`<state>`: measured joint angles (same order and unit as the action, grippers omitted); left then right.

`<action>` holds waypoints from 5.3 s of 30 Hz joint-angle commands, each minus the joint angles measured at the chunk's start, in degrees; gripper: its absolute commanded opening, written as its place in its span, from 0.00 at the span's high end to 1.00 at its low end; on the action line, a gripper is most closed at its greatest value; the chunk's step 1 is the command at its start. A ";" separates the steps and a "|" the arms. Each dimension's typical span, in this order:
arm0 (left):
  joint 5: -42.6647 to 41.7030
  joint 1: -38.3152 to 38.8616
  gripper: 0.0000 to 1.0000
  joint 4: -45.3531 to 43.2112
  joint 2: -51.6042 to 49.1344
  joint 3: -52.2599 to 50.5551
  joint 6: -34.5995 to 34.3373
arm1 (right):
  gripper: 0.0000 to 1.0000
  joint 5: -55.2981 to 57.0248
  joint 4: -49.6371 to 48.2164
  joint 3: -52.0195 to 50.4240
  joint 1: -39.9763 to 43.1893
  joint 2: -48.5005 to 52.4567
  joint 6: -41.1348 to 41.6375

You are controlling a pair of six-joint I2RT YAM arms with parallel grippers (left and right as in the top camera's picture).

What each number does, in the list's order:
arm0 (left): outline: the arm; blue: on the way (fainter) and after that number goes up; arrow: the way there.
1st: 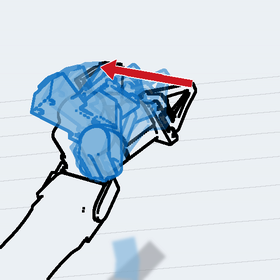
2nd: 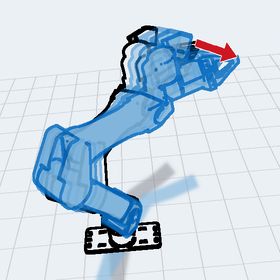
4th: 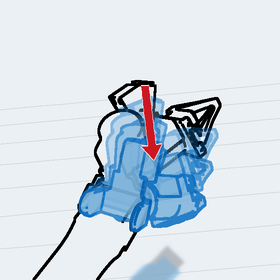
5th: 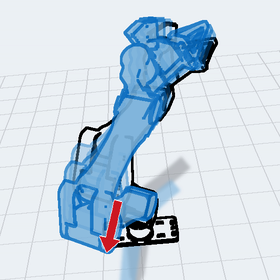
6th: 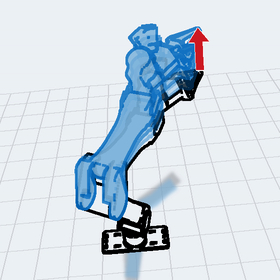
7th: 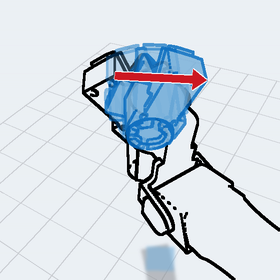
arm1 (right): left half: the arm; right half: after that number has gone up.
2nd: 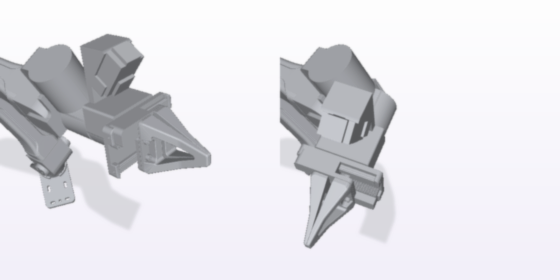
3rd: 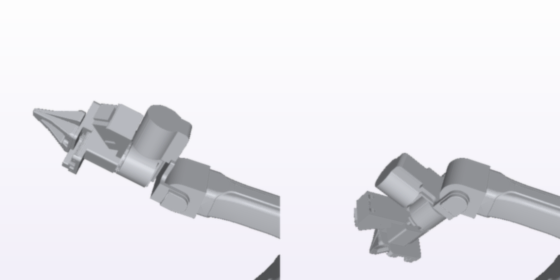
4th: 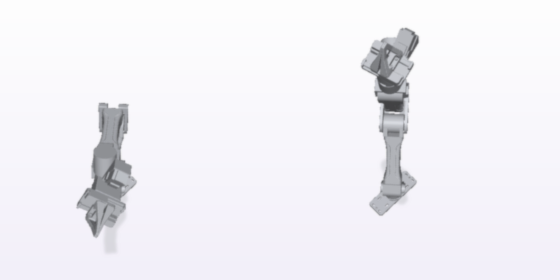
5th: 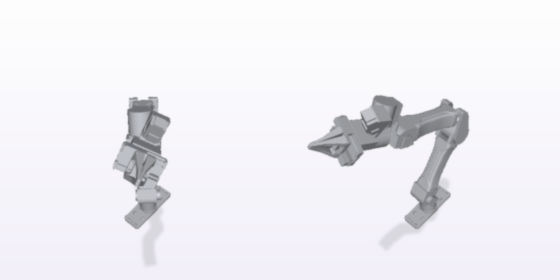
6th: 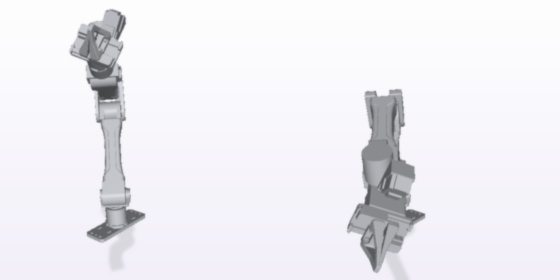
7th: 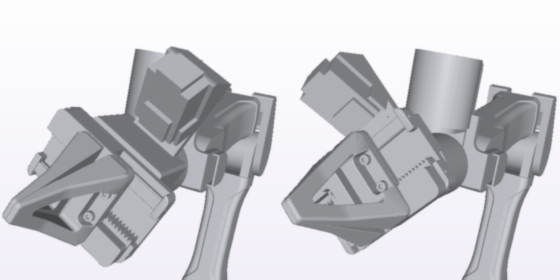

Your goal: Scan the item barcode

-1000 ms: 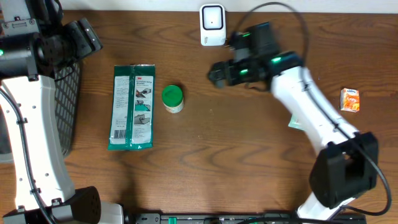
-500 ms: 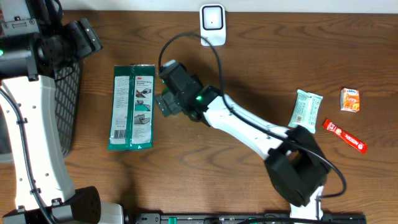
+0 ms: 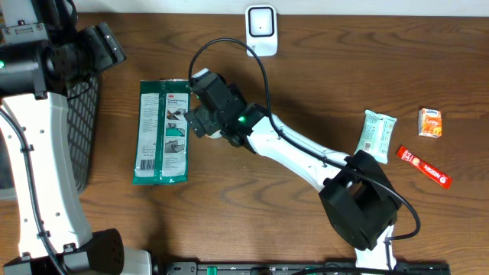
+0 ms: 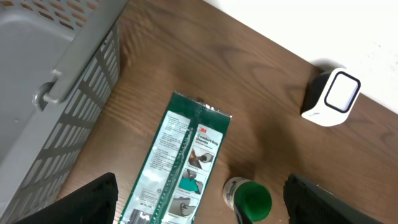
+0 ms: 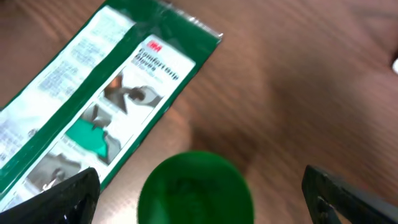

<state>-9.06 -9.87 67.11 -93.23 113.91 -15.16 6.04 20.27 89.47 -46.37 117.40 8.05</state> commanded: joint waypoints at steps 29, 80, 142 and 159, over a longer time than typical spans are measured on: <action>-0.35 -0.20 0.15 0.15 -0.15 0.31 0.48 | 0.01 -0.57 10.91 -1.25 2.56 -9.55 -0.37; -0.35 -0.20 0.15 0.15 -0.15 0.31 0.48 | 0.03 -0.48 5.84 -1.25 -0.81 0.57 1.92; -0.35 -0.20 0.15 0.15 -0.15 0.31 0.48 | 0.01 2.01 -0.55 -1.27 2.58 -4.61 1.86; -0.35 -0.20 0.15 0.15 -0.15 0.31 0.48 | 0.01 -2.03 -18.67 -1.27 5.25 7.43 -10.80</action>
<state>-9.06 -9.87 67.11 -93.23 113.91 -15.18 5.54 1.58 88.01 -41.17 125.01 0.82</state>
